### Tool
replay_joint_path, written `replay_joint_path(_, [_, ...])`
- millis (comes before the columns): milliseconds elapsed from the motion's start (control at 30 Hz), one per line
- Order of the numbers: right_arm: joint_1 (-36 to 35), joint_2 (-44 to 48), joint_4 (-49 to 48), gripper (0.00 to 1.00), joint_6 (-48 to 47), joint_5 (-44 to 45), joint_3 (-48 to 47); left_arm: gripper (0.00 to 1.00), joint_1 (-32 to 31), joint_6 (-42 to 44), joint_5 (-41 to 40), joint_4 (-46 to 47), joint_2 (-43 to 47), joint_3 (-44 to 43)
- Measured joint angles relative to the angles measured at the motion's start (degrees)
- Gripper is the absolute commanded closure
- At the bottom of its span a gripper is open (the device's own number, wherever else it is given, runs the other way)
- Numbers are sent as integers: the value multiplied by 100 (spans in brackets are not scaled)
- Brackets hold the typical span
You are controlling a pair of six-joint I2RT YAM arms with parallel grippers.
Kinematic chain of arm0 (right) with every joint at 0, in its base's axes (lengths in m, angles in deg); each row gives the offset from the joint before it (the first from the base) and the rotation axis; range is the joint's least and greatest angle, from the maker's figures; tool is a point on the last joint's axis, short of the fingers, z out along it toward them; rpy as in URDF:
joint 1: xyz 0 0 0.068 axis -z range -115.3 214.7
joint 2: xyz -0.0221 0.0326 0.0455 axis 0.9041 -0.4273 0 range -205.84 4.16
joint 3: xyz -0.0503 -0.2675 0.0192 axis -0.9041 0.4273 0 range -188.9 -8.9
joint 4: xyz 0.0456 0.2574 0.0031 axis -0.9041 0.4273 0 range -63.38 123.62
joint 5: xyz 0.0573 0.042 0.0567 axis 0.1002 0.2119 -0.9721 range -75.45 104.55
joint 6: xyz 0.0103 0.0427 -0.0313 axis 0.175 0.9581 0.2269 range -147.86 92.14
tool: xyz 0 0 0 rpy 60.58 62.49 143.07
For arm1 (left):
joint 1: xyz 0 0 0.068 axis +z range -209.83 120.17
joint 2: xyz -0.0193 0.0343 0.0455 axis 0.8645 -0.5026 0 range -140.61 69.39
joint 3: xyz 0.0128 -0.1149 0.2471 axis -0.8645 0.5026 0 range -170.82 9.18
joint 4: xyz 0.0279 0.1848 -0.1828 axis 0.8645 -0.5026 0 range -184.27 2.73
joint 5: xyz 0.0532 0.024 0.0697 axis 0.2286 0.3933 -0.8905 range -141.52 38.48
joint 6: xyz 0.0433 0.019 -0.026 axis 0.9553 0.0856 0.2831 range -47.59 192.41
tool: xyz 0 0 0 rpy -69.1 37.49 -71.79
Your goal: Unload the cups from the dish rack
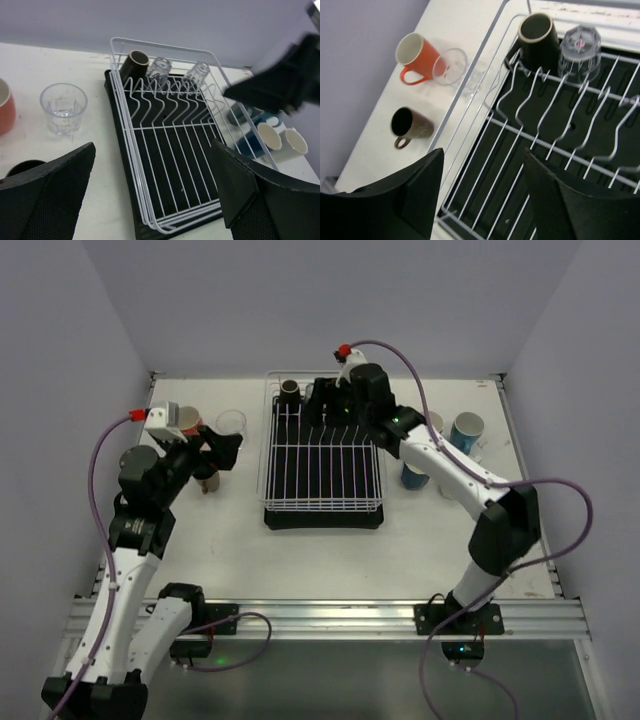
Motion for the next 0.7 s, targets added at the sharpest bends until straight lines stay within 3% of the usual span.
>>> replay_joint_path(133, [0, -1574, 518, 49, -291, 437, -1967, 0, -385, 70, 125, -129, 876, 509])
replay_joint_path(333, [0, -3615, 1191, 40, -553, 1080, -4625, 0, -1392, 358, -343, -332, 1255, 669])
replay_joint_path(367, [0, -3840, 1224, 33, -575, 1180, -4852, 0, -1497, 378, -420, -369, 1276, 675])
replay_joint_path(500, [0, -4378, 1211, 21, -619, 1432, -5154, 0, -1786, 474, -656, -420, 1314, 732])
replay_joint_path(700, [-7, -5097, 1054, 18, -629, 1478, -5821, 0, -2002, 520, -872, -533, 1311, 750])
